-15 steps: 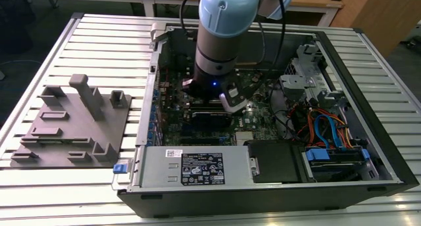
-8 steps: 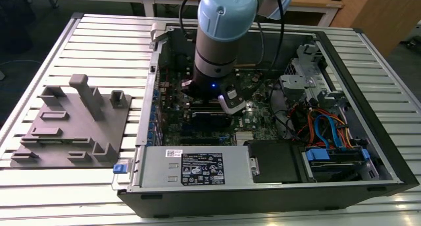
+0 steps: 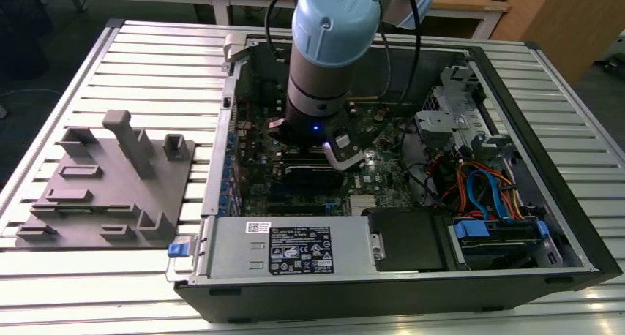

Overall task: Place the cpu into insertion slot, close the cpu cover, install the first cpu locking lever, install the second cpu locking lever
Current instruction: 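Install the second cpu locking lever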

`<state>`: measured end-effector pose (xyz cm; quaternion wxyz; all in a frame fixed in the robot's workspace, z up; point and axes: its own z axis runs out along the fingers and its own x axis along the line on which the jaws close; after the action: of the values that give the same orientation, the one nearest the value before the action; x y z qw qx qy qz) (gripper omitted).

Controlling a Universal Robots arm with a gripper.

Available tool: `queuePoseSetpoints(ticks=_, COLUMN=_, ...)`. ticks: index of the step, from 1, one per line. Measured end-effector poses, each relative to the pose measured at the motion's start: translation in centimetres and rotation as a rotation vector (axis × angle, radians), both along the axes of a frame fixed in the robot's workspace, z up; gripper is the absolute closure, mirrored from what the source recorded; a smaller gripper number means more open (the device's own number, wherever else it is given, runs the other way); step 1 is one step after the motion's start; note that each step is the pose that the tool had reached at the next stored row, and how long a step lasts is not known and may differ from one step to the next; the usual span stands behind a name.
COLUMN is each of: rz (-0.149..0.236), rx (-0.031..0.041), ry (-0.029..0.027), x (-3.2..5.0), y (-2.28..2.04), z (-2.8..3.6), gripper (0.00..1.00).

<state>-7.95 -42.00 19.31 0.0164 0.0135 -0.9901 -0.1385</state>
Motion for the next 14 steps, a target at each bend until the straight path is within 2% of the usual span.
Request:
queuePoseSetpoints(ticks=6, rz=0.0, rx=0.0127, ry=-0.0002, x=-0.02, y=0.16, z=-0.18, gripper=0.9)
queuePoseSetpoints(ticks=14, rz=0.0, rx=0.0137, ry=-0.0001, x=-0.33, y=0.52, z=-0.21, gripper=0.9)
